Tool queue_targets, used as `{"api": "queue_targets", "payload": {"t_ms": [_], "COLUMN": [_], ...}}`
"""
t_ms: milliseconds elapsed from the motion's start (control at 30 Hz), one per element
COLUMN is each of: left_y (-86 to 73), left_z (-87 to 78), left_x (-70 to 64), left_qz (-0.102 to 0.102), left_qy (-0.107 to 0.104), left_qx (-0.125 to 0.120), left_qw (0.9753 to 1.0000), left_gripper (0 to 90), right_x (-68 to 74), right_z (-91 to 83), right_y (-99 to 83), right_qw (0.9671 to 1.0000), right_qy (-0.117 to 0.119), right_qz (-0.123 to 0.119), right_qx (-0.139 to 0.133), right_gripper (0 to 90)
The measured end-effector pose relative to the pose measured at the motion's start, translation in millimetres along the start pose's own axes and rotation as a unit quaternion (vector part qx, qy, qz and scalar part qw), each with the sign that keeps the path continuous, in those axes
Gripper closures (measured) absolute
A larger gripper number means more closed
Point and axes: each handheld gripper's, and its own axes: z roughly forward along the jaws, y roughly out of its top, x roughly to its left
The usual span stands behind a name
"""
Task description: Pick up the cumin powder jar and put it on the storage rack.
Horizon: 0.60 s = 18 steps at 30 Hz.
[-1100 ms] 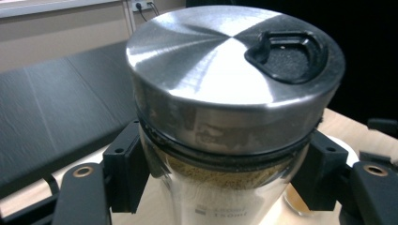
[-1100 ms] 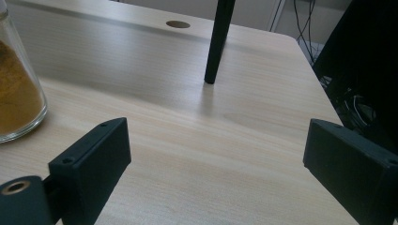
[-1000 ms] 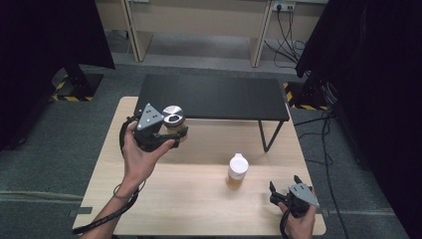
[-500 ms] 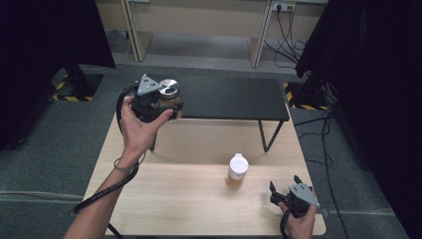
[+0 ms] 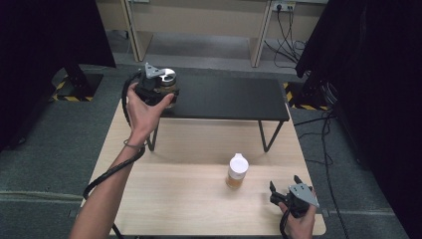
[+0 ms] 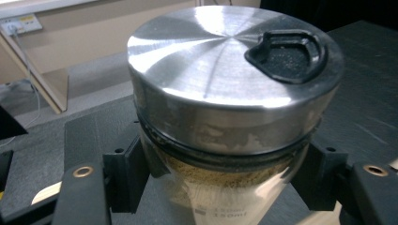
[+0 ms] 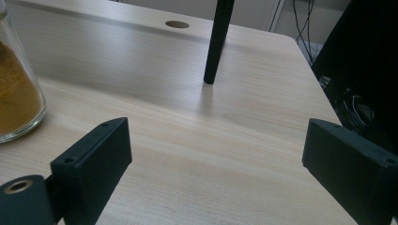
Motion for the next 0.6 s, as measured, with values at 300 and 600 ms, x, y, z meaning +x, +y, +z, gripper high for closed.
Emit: {"api": "queue_targets", "payload": {"t_ms": [300, 600], "left_y": [-0.5, -4.1], "left_z": [17.9, 25.6], "left_x": [1.1, 3.8], "left_qz": [-0.003, -0.010], "left_qy": [0.011, 0.009], "left_qx": [0.005, 0.006], "left_qw": [0.9999, 0.9999], "left_gripper": [30.4, 30.4], "right_x": [0.2, 0.9], "right_z": [-0.6, -0.5], "right_y": [-0.3, -0.4], "right_qw": [1.0000, 1.0000], "right_qy": [0.001, 0.000], "right_qz": [0.002, -0.002], "right_qx": [-0.001, -0.001], "right_gripper": [8.7, 8.8]}}
